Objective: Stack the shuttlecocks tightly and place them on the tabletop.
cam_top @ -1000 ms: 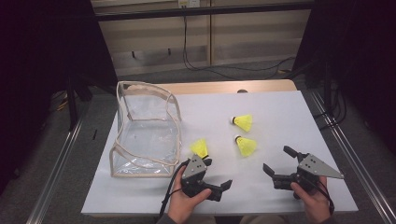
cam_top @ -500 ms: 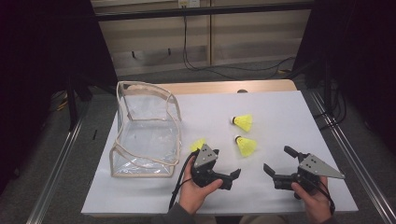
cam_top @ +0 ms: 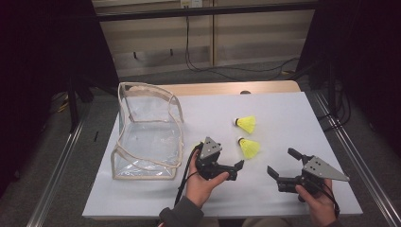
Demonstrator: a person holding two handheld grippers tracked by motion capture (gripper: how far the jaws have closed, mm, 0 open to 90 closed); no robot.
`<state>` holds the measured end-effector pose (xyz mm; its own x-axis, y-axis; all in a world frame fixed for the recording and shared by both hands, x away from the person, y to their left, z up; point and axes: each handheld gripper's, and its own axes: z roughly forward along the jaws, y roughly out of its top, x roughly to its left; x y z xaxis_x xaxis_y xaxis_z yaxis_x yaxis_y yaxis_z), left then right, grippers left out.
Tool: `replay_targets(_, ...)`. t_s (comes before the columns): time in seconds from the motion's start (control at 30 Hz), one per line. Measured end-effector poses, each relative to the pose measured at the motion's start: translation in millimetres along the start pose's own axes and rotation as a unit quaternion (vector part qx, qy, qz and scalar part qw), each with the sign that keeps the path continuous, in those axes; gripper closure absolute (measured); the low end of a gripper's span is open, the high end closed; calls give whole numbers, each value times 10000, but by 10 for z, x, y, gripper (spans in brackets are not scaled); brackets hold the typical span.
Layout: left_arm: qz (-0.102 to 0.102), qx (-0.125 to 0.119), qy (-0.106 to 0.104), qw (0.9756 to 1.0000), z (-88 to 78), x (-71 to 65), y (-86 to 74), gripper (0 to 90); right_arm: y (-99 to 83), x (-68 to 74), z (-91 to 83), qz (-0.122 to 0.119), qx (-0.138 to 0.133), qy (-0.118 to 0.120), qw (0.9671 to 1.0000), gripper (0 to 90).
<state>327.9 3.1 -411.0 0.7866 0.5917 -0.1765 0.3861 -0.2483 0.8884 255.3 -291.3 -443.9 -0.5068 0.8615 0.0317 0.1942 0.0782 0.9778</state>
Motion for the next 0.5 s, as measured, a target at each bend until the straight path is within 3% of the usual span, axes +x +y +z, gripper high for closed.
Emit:
replay_targets(0.13,6,-32,8,10000,11,15,41,25,-1,-6,-4,17,-12,0,10000,8)
replay_targets(0.5,-64,41,271,9996,70,111,99,24,-3,-7,-10,-3,-12,-3,10000,9)
